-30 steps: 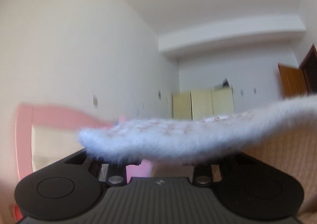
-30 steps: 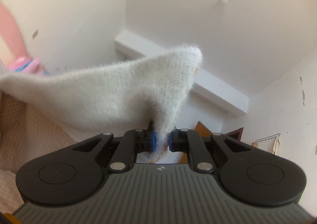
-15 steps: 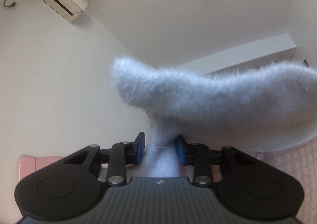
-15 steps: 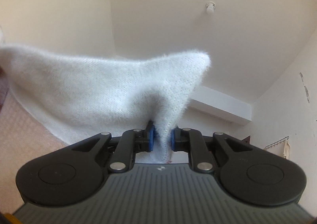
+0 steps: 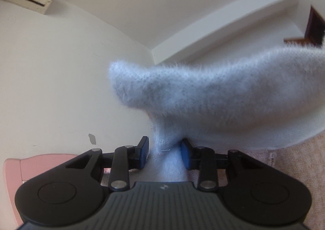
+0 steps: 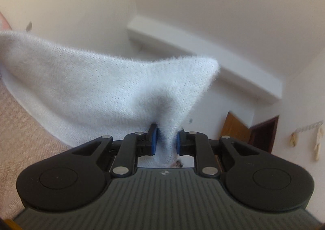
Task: Fold clothes
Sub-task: 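Lift the cardigan high with both grippers and shake it out, then lay the cardigan on the bed and open both grippers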
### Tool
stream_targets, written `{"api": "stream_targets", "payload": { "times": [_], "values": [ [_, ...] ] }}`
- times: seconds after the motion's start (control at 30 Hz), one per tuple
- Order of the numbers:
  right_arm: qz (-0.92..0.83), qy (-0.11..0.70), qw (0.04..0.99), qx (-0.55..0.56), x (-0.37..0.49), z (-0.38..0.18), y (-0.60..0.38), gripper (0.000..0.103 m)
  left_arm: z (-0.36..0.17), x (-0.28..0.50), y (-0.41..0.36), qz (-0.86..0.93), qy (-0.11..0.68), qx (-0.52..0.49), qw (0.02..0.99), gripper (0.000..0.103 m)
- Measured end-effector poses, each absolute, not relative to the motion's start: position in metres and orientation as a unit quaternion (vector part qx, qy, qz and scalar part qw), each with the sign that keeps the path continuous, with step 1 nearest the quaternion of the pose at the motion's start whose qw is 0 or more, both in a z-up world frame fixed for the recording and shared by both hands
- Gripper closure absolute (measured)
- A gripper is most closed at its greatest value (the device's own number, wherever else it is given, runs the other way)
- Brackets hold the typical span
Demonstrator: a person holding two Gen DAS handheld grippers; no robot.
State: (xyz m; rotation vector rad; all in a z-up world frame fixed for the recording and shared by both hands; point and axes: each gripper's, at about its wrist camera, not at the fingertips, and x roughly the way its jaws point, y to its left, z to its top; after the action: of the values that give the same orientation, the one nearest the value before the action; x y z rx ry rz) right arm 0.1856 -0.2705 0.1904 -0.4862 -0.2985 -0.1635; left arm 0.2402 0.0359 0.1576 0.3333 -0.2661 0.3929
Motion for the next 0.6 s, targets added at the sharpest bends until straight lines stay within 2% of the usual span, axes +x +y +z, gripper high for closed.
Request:
{"api": "stream_targets", "payload": {
  "times": [0.13, 0.2, 0.3, 0.33, 0.37, 0.47, 0.57, 0.6],
  "values": [
    [-0.07, -0.007, 0.974, -0.213, 0.307, 0.115, -0.284, 0.087, 0.101, 0.354, 0.013, 0.203, -0.037, 0.188, 0.96, 0.063],
    [-0.064, 0.064, 0.976, -0.198, 0.368, 0.078, -0.291, 0.085, 0.047, 0.405, 0.007, 0.174, 0.075, 0.187, 0.964, 0.059],
    [-0.055, 0.169, 0.969, -0.174, 0.459, 0.021, -0.302, 0.074, -0.043, 0.475, -0.001, 0.121, 0.257, 0.175, 0.943, 0.054],
    [-0.045, 0.229, 0.96, -0.154, 0.476, -0.014, -0.308, 0.071, -0.074, 0.487, -0.002, 0.109, 0.316, 0.162, 0.929, 0.055],
    [-0.043, 0.266, 0.952, -0.147, 0.479, -0.04, -0.302, 0.069, -0.079, 0.508, 0.034, 0.099, 0.355, 0.141, 0.919, 0.055],
    [-0.039, 0.373, 0.918, -0.127, 0.486, -0.119, -0.283, 0.069, -0.083, 0.507, 0.054, 0.076, 0.372, 0.133, 0.915, 0.053],
    [-0.018, 0.337, 0.937, -0.087, 0.455, -0.085, -0.284, 0.054, -0.052, 0.477, 0.052, 0.045, 0.35, 0.142, 0.925, 0.051],
    [-0.011, 0.324, 0.943, -0.074, 0.444, -0.073, -0.285, 0.054, -0.04, 0.46, 0.051, 0.037, 0.338, 0.136, 0.93, 0.048]
  ]
}}
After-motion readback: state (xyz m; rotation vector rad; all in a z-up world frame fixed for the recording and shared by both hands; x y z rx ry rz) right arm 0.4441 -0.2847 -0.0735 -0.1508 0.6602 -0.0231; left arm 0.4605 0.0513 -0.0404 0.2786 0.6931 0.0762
